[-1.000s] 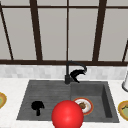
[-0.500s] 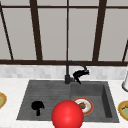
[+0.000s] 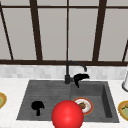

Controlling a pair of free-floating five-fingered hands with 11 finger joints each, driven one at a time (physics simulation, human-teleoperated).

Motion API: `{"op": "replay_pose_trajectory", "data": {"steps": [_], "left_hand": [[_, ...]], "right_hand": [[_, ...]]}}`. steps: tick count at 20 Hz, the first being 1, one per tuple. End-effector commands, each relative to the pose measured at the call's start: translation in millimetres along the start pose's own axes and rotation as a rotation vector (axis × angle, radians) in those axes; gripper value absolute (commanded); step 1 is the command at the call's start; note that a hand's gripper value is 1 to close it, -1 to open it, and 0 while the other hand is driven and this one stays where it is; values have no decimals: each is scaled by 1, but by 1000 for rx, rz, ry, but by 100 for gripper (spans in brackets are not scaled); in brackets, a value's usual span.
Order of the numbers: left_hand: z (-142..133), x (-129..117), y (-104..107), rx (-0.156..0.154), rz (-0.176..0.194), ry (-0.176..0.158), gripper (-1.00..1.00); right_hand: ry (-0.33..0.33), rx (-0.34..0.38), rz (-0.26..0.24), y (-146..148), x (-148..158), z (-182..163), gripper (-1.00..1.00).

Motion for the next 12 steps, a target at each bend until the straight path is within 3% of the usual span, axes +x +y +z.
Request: {"op": "replay_pose_trajectory", "data": {"steps": [1,7,9,12], "left_hand": [[0,0,0,0,0,0,0],[0,0,0,0,0,0,0],[0,0,0,0,0,0,0],[0,0,0,0,0,0,0]], "right_hand": [[-50,75,-13,3,-16,0,-100],[-108,124,-40,16,-35,-6,-100],[-131,108,-59,19,-35,-9,-100],[-108,125,-62,20,-38,-14,-100]]}}
